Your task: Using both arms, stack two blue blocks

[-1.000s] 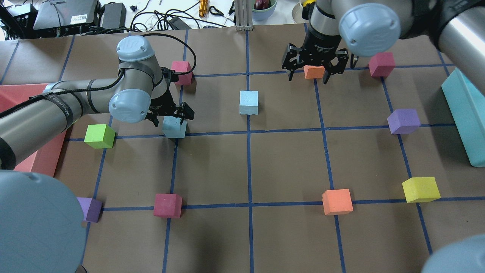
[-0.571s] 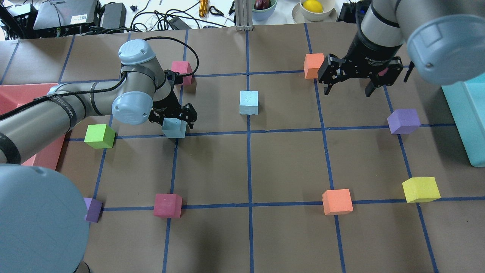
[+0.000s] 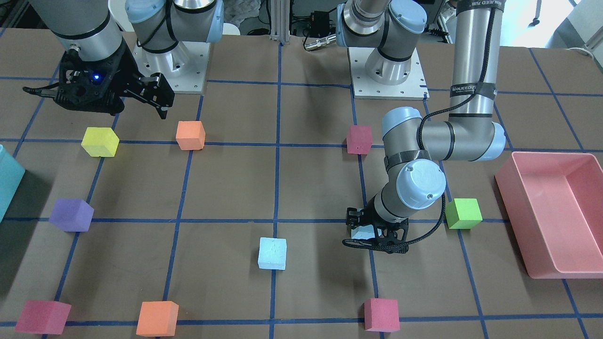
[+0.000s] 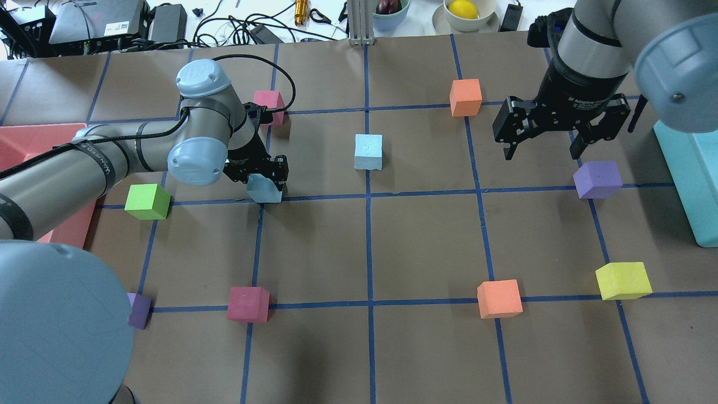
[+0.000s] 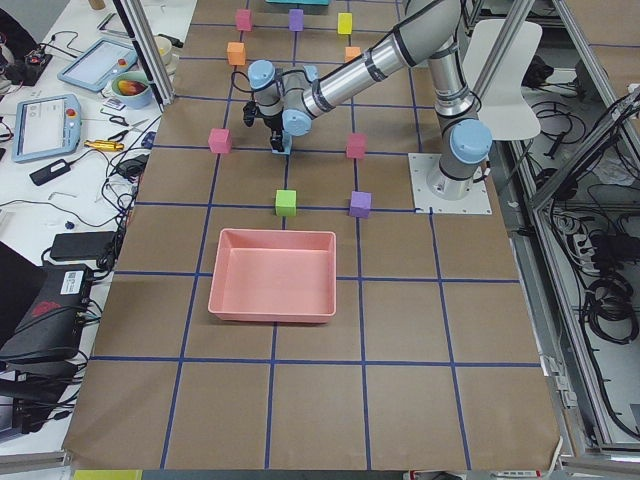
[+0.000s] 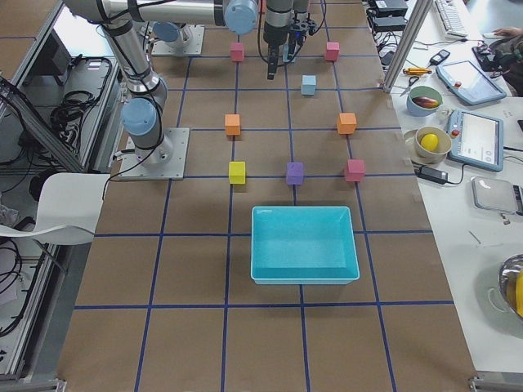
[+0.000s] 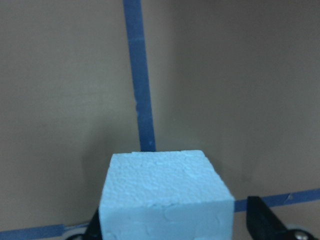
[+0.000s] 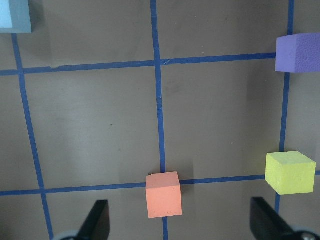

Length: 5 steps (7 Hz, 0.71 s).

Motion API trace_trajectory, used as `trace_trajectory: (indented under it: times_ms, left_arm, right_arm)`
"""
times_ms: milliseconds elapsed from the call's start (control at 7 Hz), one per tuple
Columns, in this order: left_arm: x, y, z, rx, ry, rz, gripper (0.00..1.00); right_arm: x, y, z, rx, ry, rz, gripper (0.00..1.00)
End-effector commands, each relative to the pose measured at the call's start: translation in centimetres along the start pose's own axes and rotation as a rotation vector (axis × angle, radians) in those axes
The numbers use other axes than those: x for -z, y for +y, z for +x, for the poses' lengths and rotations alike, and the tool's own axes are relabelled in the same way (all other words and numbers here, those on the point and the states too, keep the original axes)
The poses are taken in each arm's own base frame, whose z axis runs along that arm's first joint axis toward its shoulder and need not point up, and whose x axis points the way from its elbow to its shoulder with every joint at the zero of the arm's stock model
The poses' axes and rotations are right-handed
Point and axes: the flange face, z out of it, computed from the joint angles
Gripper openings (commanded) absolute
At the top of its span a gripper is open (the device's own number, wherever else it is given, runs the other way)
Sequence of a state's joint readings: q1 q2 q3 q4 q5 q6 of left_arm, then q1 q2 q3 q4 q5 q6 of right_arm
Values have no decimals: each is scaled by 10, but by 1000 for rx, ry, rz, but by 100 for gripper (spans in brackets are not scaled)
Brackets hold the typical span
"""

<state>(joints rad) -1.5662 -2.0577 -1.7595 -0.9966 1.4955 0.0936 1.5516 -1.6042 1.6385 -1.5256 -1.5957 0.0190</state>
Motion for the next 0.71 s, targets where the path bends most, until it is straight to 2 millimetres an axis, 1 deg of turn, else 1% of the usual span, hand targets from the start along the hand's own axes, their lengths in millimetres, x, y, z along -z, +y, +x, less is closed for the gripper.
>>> trace_trajectory:
  times_ms: [0, 143, 286, 429, 571]
  left_arm:
    - [19, -5, 4, 1, -6, 44, 13]
    - [50, -20, 23, -18, -10, 102, 13]
    - [83, -35, 69, -24, -19, 103, 14]
    - [112, -47, 112, 39, -60, 103, 14]
    - [120, -57, 137, 66, -55, 82, 14]
  right_arm:
    - [1, 1, 1, 15, 4, -2, 100]
    - [3, 0, 1, 15, 4, 4, 100]
    - [3, -1, 1, 22, 3, 15, 100]
    - [5, -5, 1, 23, 1, 47, 100]
    - [4, -5, 0, 20, 1, 47, 100]
